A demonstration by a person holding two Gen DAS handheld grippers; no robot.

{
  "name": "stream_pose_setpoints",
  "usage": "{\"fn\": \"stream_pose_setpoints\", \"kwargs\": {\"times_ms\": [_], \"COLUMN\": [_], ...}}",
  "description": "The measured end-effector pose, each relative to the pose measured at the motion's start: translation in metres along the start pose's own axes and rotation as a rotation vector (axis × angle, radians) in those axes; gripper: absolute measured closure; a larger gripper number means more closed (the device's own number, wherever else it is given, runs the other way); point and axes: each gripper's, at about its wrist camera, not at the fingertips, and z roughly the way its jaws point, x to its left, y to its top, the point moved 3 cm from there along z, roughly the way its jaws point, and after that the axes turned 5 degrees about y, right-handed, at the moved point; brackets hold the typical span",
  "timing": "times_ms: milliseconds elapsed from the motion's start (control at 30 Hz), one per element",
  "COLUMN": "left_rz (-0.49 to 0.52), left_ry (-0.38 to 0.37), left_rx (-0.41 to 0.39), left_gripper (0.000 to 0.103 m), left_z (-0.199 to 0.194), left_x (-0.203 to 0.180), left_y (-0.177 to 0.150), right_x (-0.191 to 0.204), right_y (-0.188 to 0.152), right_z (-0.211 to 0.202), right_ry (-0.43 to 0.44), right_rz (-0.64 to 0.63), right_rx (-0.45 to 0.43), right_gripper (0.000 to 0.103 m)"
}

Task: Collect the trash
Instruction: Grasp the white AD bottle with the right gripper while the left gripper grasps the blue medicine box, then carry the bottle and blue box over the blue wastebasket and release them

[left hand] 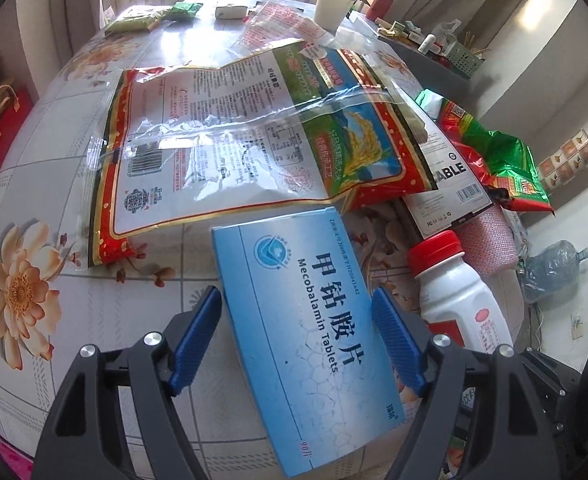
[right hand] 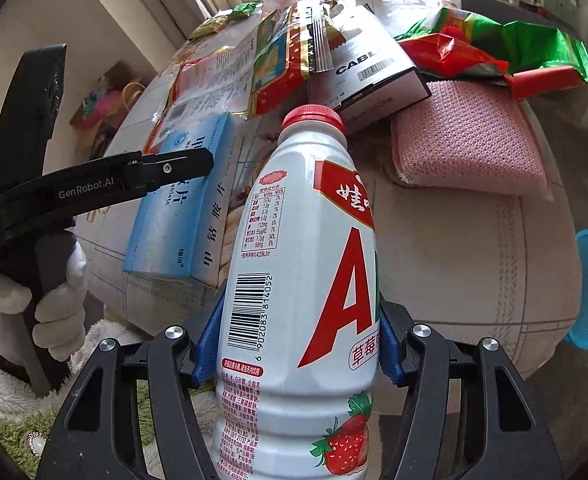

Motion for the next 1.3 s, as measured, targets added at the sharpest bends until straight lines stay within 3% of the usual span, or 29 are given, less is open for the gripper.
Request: {"fn": "stream_pose_setpoints", "kwargs": {"times_ms": [200, 433, 567, 733, 833, 933, 1300], "left_rz": [0.051, 0.111, 0.158, 0.170, 0.171, 0.187, 0.161], "left_ry": [0.098, 0.066, 0.062, 0.100, 0.110, 0.121, 0.060], "left_rx": [0.006, 0.045, 0.067, 0.069, 0.082, 0.089, 0.033], "left_gripper": [0.023, 0.023, 0.023, 0.023, 0.023, 0.023, 0.026], "left_z": [0.013, 0.010, 0.004, 0.000, 0.002, 0.004, -0.020], "left_x": [-0.014, -0.006, 0.006, 0.014, 0.015, 0.016, 0.027], "left_y": [0.003, -0.005, -0.013, -0.018, -0.020, -0.025, -0.031], "right_x": [-0.007, -0.014, -0.013, -0.008, -0.005, -0.009, -0.007], "right_y": [-0.004, -0.003, -0.002, -0.003, -0.003, -0.003, -0.008], "right_z": [-0.005, -0.010, -0.011, -0.006, -0.006, -0.008, -0.020], "right_ry": [0.042, 0.110, 0.141, 0.119, 0.098, 0.071, 0.069], "right_rz": [0.018, 0.067, 0.087, 0.097, 0.095, 0.106, 0.139], "right_rx": [-0.011, 0.012, 0.018, 0.032, 0.033, 0.028, 0.006], "right_gripper": [0.041, 0.040, 0.032, 0.031, 0.031, 0.044, 0.045]}}
